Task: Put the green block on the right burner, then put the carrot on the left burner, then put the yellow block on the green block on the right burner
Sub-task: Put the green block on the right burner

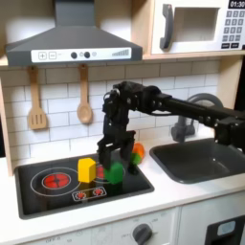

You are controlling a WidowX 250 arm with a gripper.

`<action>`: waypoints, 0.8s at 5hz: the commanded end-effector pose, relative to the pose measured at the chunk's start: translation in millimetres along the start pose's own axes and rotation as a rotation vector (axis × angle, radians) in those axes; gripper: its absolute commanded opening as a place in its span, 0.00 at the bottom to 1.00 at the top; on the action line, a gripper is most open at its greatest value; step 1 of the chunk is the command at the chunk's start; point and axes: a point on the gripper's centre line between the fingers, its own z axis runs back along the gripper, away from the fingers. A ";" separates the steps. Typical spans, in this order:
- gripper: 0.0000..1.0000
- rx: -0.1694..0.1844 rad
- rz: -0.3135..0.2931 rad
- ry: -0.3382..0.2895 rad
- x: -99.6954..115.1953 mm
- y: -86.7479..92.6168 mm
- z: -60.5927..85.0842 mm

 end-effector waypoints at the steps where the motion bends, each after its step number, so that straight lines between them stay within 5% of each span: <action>1: 1.00 -0.014 -0.032 -0.001 4.2 -2.7 10.3; 3: 1.00 -0.140 -0.154 0.059 6.2 -7.6 8.4; 4: 1.00 -0.155 -0.222 0.087 5.3 -3.2 3.6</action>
